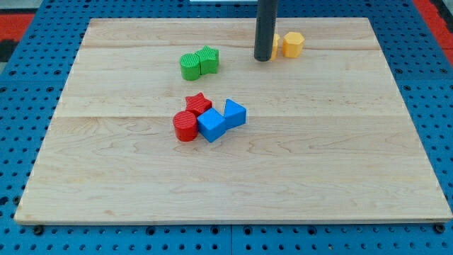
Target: Push the red blocks towards bottom
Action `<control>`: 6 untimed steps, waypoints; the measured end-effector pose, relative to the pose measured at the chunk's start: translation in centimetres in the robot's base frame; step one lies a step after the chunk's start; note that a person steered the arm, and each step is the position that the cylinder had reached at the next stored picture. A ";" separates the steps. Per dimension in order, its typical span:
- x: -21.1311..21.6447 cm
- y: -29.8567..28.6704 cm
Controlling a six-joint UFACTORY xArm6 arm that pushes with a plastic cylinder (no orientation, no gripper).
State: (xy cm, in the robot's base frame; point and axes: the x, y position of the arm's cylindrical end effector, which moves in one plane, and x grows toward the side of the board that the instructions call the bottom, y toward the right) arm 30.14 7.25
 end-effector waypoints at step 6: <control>16.0 -13.4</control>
